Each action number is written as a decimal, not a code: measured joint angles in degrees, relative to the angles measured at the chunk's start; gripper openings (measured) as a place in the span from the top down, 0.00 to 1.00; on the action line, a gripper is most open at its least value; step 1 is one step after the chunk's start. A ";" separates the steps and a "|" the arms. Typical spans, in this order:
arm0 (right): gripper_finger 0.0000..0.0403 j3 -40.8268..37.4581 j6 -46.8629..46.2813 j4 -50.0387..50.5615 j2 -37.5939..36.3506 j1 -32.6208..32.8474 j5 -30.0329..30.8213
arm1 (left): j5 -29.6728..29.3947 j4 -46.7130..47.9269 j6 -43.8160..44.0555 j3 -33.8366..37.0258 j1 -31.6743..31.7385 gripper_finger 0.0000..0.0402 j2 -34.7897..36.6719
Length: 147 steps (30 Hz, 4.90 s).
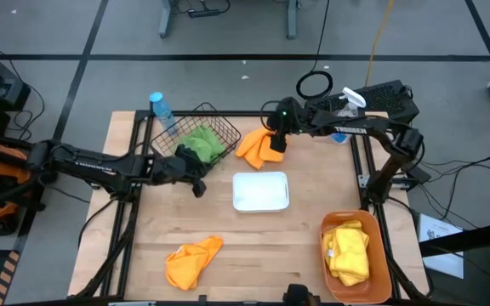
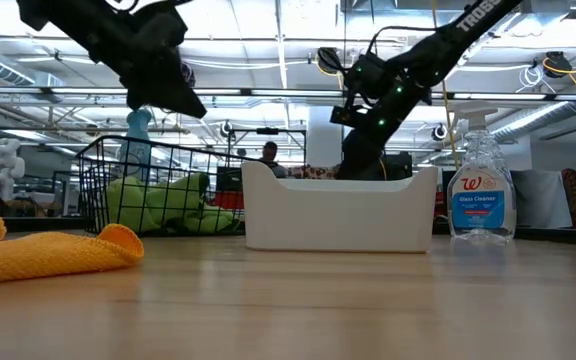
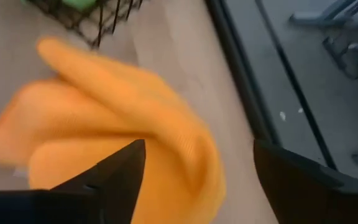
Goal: Sort microfiber towel by color & place in baskets
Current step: Put the top orange microfiber towel into the white bin
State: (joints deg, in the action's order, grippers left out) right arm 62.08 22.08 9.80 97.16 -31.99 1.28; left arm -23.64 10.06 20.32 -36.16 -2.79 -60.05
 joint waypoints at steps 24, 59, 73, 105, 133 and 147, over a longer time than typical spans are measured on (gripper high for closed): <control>0.97 3.96 -2.00 1.91 9.76 0.97 1.29 | -2.88 -0.58 0.33 0.00 -2.53 0.89 -0.70; 1.00 3.91 -8.25 4.11 -19.59 42.05 19.42 | 9.84 -29.44 -17.46 -6.79 -6.43 0.27 -7.75; 1.00 3.85 -7.36 5.65 -16.96 43.39 19.43 | 14.71 -19.40 -27.74 -20.84 -4.77 0.14 -24.78; 0.56 3.87 -32.49 30.93 -16.83 49.89 30.76 | 20.86 -16.08 -18.84 -22.84 1.94 0.97 -28.62; 0.54 0.59 -41.02 27.62 -16.85 60.06 44.77 | 11.24 -14.84 -2.85 -22.69 3.04 0.91 -37.38; 0.92 -15.98 -38.95 -9.73 -16.78 48.47 24.79 | 5.48 -12.97 4.86 -22.71 0.34 0.61 -37.31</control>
State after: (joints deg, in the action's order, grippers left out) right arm 46.10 -16.86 0.07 80.38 16.49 26.07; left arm -18.17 -2.91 25.18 -58.87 -2.45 -97.36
